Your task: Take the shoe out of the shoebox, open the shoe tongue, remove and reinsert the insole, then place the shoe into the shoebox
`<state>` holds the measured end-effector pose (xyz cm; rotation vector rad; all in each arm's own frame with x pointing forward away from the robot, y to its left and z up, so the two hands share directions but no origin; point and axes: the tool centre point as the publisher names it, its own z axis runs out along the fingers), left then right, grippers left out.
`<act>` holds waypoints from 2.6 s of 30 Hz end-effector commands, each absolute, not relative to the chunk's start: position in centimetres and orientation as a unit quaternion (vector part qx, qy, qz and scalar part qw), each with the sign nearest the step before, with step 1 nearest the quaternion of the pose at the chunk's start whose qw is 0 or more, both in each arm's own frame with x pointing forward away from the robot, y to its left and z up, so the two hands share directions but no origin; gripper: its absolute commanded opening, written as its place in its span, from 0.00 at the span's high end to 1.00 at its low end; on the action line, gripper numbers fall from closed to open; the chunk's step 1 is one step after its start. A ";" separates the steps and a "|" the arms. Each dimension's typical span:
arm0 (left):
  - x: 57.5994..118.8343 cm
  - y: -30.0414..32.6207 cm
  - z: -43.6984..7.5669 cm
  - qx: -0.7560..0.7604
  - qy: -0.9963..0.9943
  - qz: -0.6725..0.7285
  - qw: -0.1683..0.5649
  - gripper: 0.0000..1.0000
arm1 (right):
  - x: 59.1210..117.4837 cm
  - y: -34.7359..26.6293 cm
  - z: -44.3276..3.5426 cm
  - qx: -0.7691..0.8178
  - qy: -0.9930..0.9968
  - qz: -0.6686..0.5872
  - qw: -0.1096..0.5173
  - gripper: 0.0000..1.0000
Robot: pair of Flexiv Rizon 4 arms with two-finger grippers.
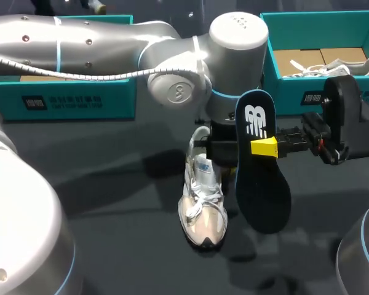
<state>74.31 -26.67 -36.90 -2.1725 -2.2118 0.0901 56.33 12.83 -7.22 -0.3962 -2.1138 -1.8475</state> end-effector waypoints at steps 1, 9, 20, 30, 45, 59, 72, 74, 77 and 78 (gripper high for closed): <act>74.4 -24.7 -33.6 -0.692 -0.720 0.049 -0.034 0.00 | 55.4 12.6 -7.1 -0.150 -0.738 -0.643 0.139 1.00; 75.2 -23.4 -28.7 -0.668 -0.717 0.129 -0.155 0.00 | 55.4 12.6 -7.1 -0.150 -0.738 -0.643 0.139 1.00; 75.2 -23.4 -28.7 -0.668 -0.717 0.129 -0.155 0.00 | 55.4 12.6 -7.1 -0.150 -0.738 -0.643 0.139 1.00; 75.6 -23.0 -26.2 -0.630 -0.675 0.266 -0.276 0.00 | 55.4 12.6 -7.1 -0.150 -0.738 -0.643 0.139 1.00; 76.2 -22.5 -23.4 -0.593 -0.652 0.328 -0.341 0.00 | 55.4 12.6 -7.1 -0.150 -0.738 -0.643 0.139 1.00; 77.2 -21.9 -18.3 -0.520 -0.583 0.424 -0.459 0.00 | 55.4 12.6 -7.1 -0.150 -0.738 -0.643 0.139 1.00; 77.2 -21.9 -18.0 -0.512 -0.581 0.420 -0.473 0.00 | 55.4 12.6 -7.1 -0.150 -0.738 -0.643 0.139 1.00; 77.3 -21.7 -17.1 -0.504 -0.570 0.429 -0.488 0.00 | 55.4 12.6 -7.1 -0.150 -0.738 -0.643 0.139 1.00; 77.4 -21.6 -16.0 -0.497 -0.568 0.423 -0.501 0.00 | 55.4 12.6 -7.1 -0.150 -0.738 -0.643 0.139 1.00; 77.5 -21.5 -15.7 -0.497 -0.568 0.424 -0.501 0.00 | 55.4 12.6 -7.1 -0.150 -0.738 -0.643 0.139 1.00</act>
